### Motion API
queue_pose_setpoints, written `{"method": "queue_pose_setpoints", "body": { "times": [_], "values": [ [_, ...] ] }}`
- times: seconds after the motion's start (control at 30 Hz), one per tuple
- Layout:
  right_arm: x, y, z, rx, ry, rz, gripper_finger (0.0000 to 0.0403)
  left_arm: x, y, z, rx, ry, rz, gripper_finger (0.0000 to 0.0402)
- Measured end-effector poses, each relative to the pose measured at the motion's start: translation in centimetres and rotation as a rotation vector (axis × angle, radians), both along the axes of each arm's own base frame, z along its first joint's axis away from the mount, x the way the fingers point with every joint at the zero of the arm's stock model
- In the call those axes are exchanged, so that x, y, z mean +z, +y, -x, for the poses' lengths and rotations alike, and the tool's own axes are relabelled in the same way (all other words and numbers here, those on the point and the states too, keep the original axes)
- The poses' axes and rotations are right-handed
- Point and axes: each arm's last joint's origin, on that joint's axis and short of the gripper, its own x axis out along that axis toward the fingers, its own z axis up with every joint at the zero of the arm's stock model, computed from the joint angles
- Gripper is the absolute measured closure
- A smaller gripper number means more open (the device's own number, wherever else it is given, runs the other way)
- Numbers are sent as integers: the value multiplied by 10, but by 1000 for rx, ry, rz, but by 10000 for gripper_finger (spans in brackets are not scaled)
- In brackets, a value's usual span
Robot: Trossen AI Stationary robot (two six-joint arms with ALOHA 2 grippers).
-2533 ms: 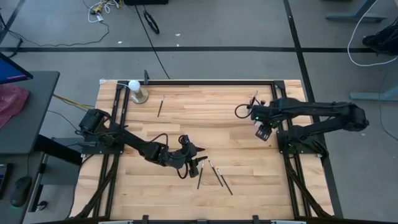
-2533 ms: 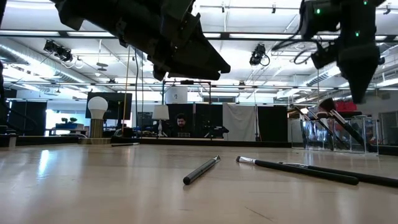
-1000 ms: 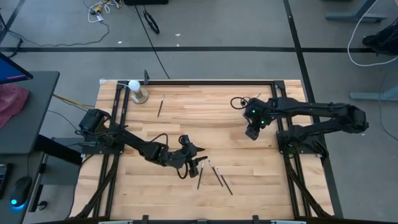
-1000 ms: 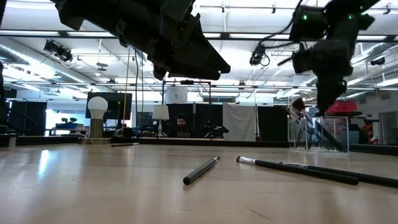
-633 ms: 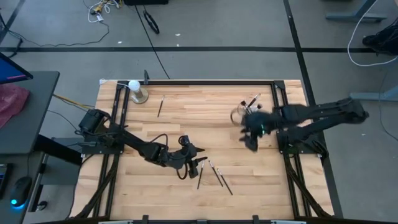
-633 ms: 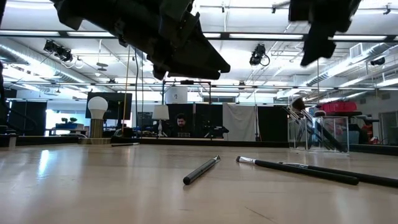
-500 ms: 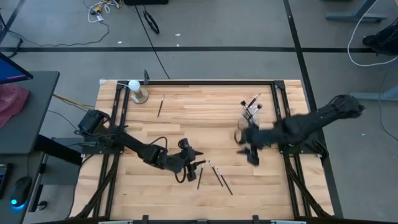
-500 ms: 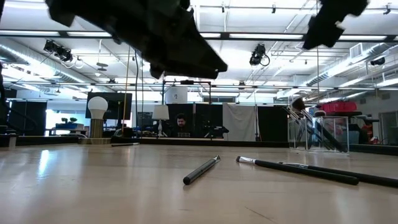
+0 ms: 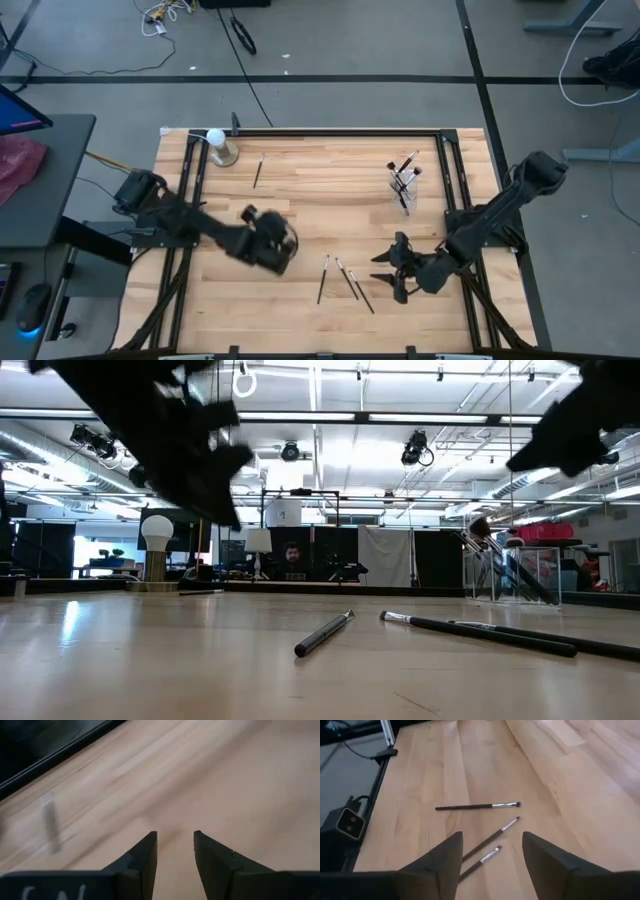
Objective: Sort items
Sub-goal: Put the silver eyeshadow brush into the transparent organizer
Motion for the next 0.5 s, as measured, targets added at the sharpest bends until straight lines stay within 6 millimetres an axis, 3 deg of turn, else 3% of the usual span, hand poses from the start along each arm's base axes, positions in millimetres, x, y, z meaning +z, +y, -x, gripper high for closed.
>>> {"method": "queue_pose_setpoints", "body": {
  "times": [0.23,0.5],
  "values": [
    [-32,-5,-1,12,-113,-36,195,-24,85,6,253,197,128,223],
    [-33,-7,-3,22,-141,-19,195,-42,157,22,417,249,242,130]
  ]
}}
